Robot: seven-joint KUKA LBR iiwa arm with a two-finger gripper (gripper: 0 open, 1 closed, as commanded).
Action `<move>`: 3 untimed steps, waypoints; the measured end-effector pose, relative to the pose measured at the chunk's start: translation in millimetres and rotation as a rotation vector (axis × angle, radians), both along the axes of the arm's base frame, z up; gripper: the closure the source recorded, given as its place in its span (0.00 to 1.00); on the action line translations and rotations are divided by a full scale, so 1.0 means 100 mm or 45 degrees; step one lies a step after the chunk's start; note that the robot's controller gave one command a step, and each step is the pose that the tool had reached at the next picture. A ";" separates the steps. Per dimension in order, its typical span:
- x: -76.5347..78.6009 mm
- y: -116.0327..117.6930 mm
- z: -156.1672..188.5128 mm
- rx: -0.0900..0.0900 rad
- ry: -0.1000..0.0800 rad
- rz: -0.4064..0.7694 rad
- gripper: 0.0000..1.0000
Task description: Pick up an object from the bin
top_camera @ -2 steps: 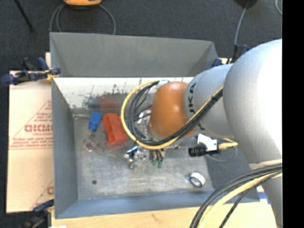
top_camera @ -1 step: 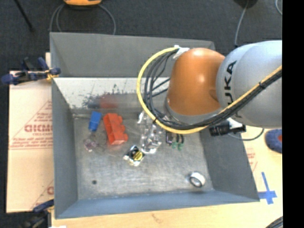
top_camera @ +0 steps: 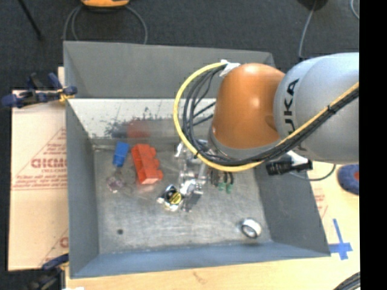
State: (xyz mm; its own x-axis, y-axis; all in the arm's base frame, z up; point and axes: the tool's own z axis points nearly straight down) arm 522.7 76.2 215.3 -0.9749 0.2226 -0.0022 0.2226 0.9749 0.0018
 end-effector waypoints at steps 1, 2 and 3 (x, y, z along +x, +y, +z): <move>0.30 0.16 -1.09 -0.001 0.009 -0.122 0.00; 0.23 -0.10 -1.40 0.005 -0.006 -0.284 0.00; 0.26 -0.11 -1.38 0.005 -0.014 -0.288 1.00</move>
Offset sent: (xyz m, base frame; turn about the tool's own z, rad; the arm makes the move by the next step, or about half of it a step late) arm 0.0302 0.0163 -0.1041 0.0990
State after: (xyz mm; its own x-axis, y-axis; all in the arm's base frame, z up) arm 548.3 65.0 77.7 -0.9003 0.4352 -0.0116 0.4351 0.9003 0.0092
